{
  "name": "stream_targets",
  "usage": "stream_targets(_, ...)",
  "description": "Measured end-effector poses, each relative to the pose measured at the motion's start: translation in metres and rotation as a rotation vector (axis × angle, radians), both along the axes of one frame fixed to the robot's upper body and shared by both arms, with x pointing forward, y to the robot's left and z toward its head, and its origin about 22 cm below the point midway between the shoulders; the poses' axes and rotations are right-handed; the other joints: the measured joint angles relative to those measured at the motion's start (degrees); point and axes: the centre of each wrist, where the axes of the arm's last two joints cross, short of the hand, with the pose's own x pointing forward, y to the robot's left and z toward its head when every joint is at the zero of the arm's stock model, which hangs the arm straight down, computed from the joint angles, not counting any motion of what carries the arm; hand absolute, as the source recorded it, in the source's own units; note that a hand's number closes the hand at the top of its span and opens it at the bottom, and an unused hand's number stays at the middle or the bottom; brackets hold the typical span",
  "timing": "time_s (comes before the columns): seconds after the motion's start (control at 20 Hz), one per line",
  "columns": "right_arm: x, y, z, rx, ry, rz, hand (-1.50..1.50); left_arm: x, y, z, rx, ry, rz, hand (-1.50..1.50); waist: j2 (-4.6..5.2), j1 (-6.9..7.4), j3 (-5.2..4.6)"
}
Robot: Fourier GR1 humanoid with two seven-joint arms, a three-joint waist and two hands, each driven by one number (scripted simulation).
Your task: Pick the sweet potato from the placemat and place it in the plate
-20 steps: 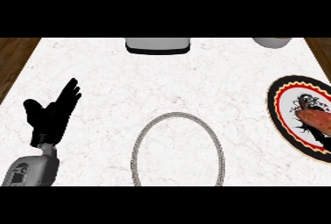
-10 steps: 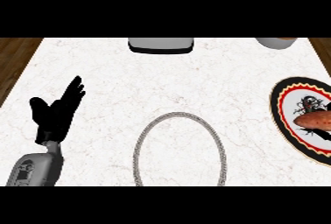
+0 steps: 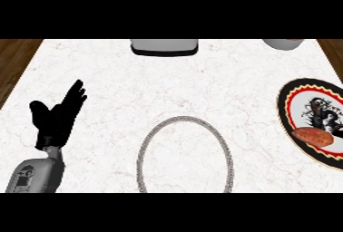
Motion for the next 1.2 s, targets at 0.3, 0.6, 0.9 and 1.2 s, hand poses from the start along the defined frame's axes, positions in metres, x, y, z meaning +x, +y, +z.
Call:
stream_targets(0.3, -0.003, -0.012, 0.018, 0.212, -0.089, 0.048, -1.50, -0.004, 0.005, -0.002, 0.008, 0.003, 0.015, 0.00, -0.35, -0.95, -0.10)
stream_targets(0.6, -0.010, -0.026, 0.028, 0.419, 0.075, 0.019, -1.50, -0.005, 0.005, 0.000, 0.005, 0.002, 0.017, 0.00, -0.45, -1.10, -0.15)
stream_targets(0.9, -0.023, -0.040, 0.031, 0.496, 0.162, 0.005, -1.50, -0.007, 0.002, 0.002, 0.000, -0.002, 0.010, 0.00, -0.18, -0.52, -0.03)
stream_targets(1.2, -0.033, -0.054, 0.039, 0.494, 0.150, -0.024, -1.50, -0.003, -0.004, 0.003, -0.003, -0.008, 0.000, 0.00, 0.12, -0.14, 0.08)
